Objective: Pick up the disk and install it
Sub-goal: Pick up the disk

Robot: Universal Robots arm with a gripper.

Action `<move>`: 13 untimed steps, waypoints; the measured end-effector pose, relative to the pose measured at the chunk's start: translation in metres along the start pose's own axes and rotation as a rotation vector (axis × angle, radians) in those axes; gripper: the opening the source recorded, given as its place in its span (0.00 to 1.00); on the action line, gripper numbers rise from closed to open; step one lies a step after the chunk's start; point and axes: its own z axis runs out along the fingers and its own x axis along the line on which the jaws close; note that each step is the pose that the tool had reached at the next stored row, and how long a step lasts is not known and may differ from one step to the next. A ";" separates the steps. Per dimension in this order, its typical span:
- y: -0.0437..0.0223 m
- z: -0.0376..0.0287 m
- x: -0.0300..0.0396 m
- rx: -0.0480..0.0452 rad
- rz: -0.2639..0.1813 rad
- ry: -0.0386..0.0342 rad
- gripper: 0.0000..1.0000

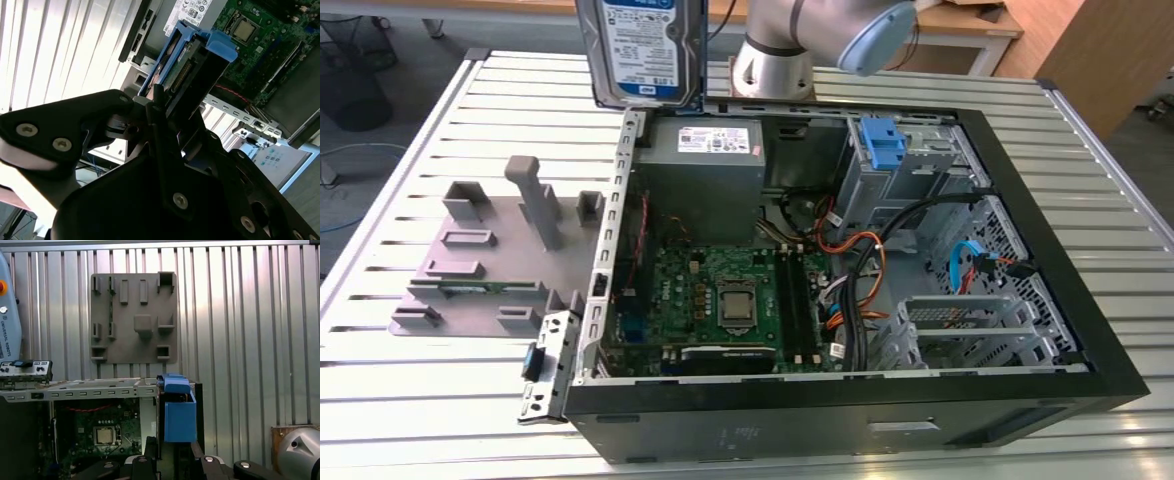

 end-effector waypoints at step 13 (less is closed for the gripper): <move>-0.0178 0.0015 0.0082 -0.0001 0.000 0.0000 0.35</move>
